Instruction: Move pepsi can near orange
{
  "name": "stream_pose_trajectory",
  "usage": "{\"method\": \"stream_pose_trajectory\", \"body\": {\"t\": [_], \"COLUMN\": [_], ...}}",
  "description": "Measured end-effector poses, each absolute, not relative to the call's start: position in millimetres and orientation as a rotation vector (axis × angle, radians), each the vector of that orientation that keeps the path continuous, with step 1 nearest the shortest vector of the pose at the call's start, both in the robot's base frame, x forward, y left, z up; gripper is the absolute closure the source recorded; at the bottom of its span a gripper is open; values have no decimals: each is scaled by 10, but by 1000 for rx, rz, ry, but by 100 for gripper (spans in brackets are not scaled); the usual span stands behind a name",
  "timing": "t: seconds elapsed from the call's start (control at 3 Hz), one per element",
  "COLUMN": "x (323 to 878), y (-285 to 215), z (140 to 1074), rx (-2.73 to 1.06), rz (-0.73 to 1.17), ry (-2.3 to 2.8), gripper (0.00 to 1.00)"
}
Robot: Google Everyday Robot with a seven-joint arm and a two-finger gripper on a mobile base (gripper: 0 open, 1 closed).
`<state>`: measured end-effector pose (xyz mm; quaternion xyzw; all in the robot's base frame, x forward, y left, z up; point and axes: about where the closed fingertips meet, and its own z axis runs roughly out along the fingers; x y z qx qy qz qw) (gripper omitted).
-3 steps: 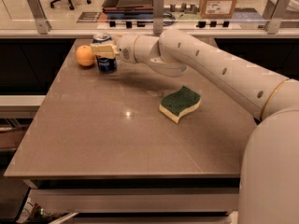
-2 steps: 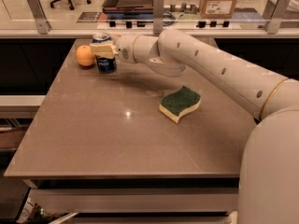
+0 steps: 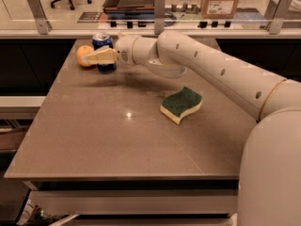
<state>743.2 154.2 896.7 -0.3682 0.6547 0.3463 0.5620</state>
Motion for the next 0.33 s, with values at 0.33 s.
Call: {"method": "stream_pose_trajectory", "body": {"t": [0.33], "x": [7432], "y": [1543], "z": [8967], "rx": [-867], "rz": [816], "ry": [1542], "gripper": [0]}}
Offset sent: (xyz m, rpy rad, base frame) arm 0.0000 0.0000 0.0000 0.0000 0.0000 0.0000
